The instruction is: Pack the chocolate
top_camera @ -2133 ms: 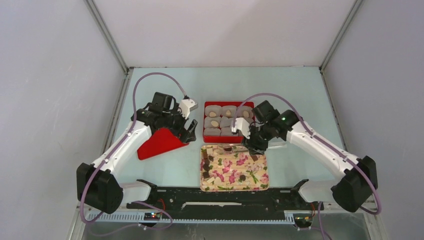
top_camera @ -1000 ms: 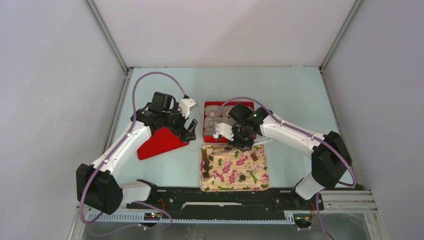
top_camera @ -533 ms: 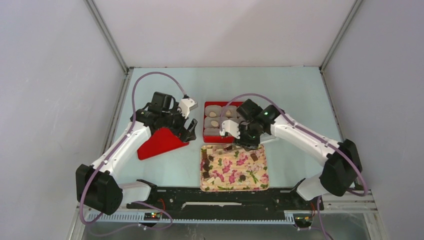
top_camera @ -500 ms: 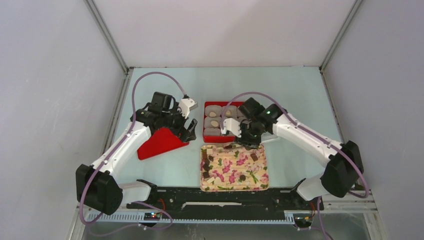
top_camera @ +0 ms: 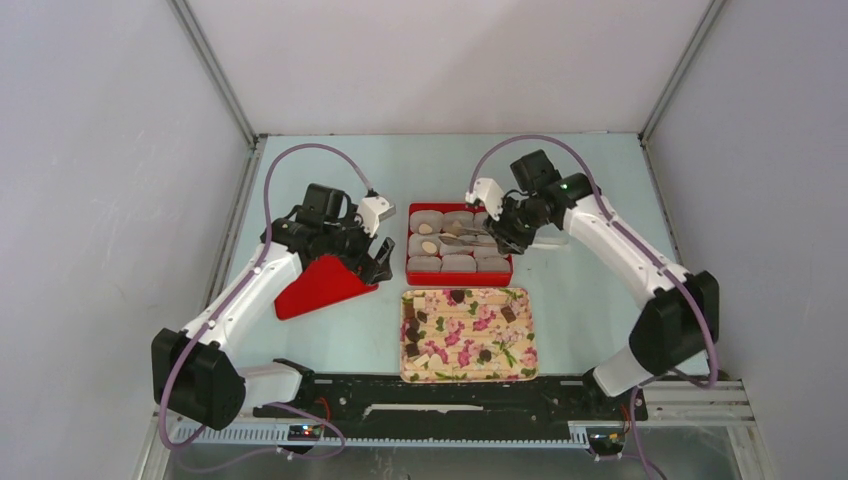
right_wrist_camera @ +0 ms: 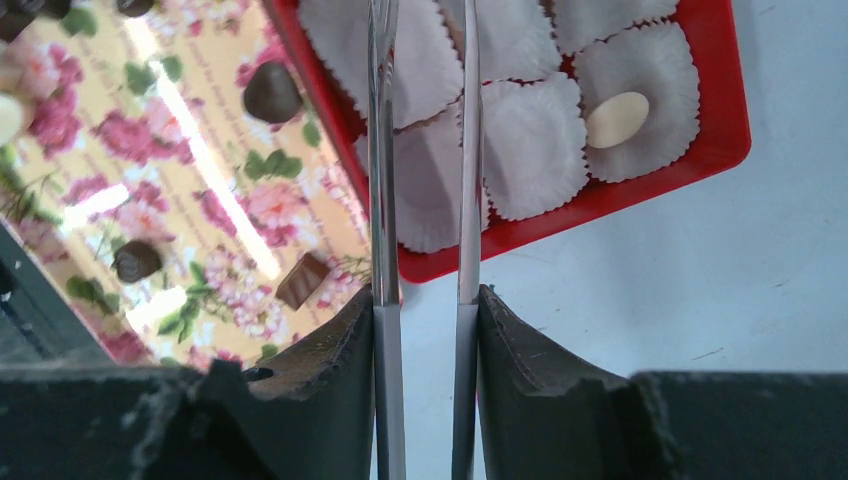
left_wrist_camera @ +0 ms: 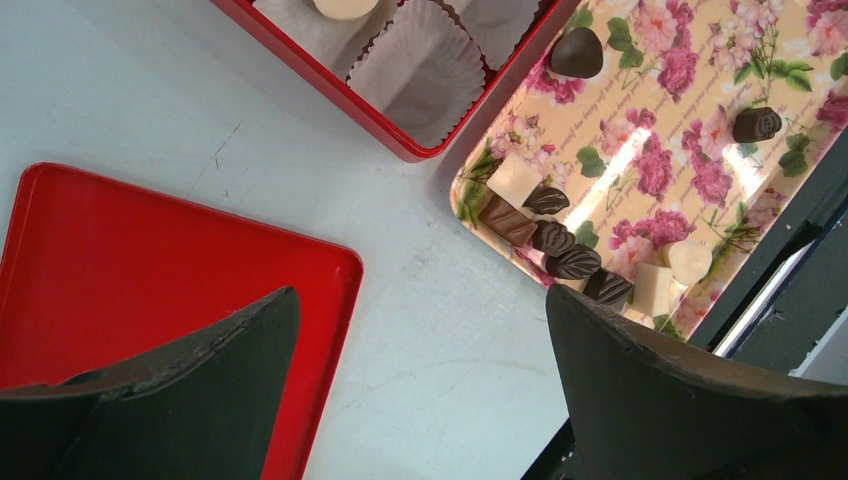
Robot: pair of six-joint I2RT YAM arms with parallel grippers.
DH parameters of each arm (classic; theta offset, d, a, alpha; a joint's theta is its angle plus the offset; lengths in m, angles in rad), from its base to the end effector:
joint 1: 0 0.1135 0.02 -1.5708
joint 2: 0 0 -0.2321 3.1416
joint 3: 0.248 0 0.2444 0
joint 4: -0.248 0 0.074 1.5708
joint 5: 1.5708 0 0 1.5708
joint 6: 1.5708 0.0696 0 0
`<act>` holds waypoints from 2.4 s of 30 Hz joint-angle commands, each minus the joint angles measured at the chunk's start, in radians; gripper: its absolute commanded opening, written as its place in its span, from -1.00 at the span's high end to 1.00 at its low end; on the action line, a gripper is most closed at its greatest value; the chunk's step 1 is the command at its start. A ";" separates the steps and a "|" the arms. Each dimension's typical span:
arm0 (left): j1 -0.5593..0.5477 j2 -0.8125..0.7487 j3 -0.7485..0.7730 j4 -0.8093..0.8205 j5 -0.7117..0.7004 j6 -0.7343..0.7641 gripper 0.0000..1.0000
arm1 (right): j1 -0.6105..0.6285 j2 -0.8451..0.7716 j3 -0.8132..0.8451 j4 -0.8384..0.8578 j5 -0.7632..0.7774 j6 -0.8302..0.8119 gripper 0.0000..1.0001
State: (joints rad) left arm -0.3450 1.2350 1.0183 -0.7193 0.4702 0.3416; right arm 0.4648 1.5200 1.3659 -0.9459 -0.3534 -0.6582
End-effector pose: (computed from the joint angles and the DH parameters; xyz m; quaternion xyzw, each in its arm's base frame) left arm 0.2420 -0.1205 0.2307 0.3794 0.8455 -0.2218 0.3031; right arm 0.2705 0.1626 0.2441 -0.5444 0.7885 0.1480 0.2450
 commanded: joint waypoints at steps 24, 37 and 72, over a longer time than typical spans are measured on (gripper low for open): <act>-0.005 -0.029 0.008 0.020 0.001 0.022 -0.97 | -0.045 0.205 0.119 0.024 0.045 0.070 0.52; -0.005 -0.034 0.006 0.020 -0.003 0.022 -0.97 | -0.045 0.211 0.113 0.015 0.065 0.073 0.41; -0.005 -0.027 0.005 0.026 -0.004 0.020 -0.97 | 0.054 -0.028 0.010 -0.070 -0.116 -0.010 0.28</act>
State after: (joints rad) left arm -0.3450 1.2247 1.0183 -0.7193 0.4694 0.3420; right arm 0.4515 1.5929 1.4010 -0.9630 -0.3523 -0.6075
